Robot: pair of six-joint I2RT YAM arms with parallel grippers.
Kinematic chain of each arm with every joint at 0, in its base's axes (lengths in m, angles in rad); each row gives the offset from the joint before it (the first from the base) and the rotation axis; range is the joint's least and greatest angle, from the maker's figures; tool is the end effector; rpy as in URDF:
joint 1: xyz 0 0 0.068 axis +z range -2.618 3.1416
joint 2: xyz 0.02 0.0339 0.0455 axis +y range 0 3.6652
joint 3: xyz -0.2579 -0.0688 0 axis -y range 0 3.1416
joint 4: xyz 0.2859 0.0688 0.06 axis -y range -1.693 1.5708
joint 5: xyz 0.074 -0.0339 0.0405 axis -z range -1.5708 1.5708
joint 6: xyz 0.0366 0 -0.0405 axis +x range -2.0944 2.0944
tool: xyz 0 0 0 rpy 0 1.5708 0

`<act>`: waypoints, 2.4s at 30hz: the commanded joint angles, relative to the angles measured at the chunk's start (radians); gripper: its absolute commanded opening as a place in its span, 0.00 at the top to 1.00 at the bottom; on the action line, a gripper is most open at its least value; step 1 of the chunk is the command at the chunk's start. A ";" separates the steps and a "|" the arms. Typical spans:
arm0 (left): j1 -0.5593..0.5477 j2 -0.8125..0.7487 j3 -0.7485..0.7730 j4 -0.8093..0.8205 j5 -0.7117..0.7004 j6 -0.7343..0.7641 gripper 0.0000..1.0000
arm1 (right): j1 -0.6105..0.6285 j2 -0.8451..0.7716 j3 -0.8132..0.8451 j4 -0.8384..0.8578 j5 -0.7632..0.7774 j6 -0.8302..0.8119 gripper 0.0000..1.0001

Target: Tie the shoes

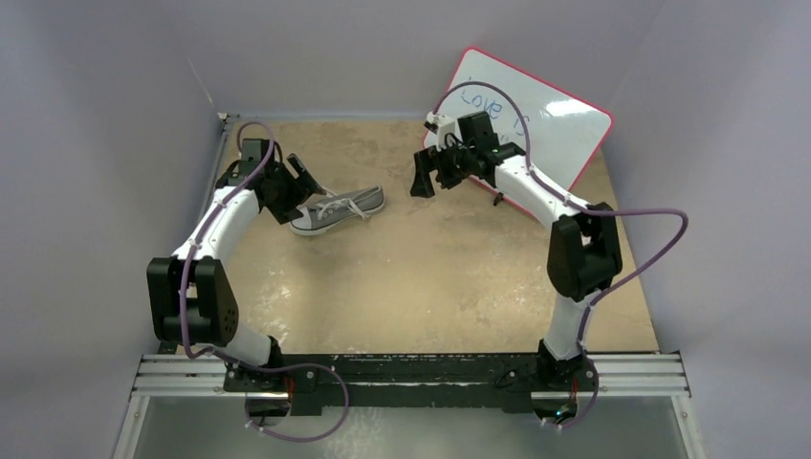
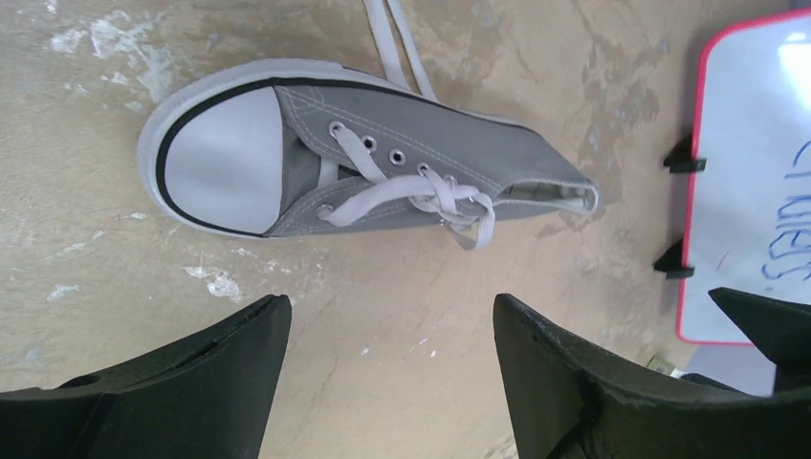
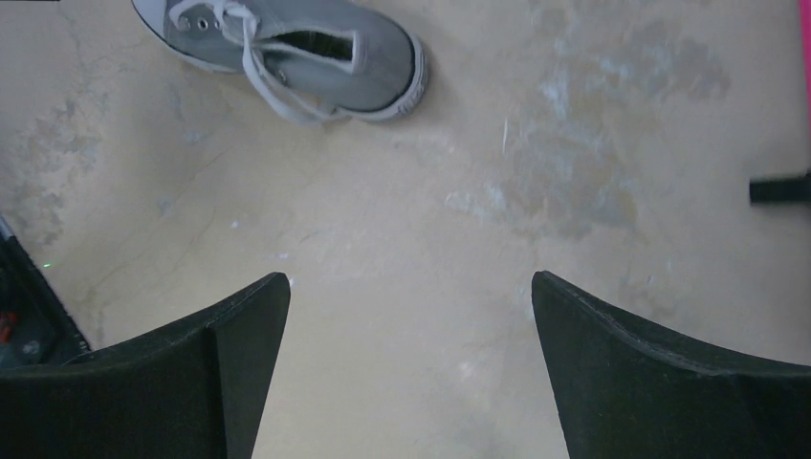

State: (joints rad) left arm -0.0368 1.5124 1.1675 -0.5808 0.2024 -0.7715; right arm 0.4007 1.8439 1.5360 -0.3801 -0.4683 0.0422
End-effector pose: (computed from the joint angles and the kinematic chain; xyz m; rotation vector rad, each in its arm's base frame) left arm 0.3598 -0.0206 0.2430 -0.8403 2.4261 -0.5768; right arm 0.4195 0.1957 0.2646 -0.6559 2.1860 0.7631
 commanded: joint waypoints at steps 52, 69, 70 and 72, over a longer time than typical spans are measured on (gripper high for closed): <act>-0.011 -0.144 0.310 -0.192 -0.257 0.081 0.27 | 0.493 -0.096 0.328 -0.046 0.643 0.137 1.00; -0.075 -0.235 0.240 -0.187 -0.275 0.192 0.26 | 0.429 -0.155 -0.248 0.052 1.146 0.845 1.00; -0.084 -0.224 0.226 -0.174 -0.252 0.194 0.26 | 0.415 -0.163 -0.289 0.077 1.146 0.847 1.00; -0.106 -0.196 0.194 -0.148 -0.193 0.196 0.25 | 0.394 -0.181 -0.358 0.110 1.145 0.863 1.00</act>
State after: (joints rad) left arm -0.1055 1.2819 1.4105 -0.7979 -0.0917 -0.6067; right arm 0.8230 1.7458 1.2652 -0.3912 0.5411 0.7971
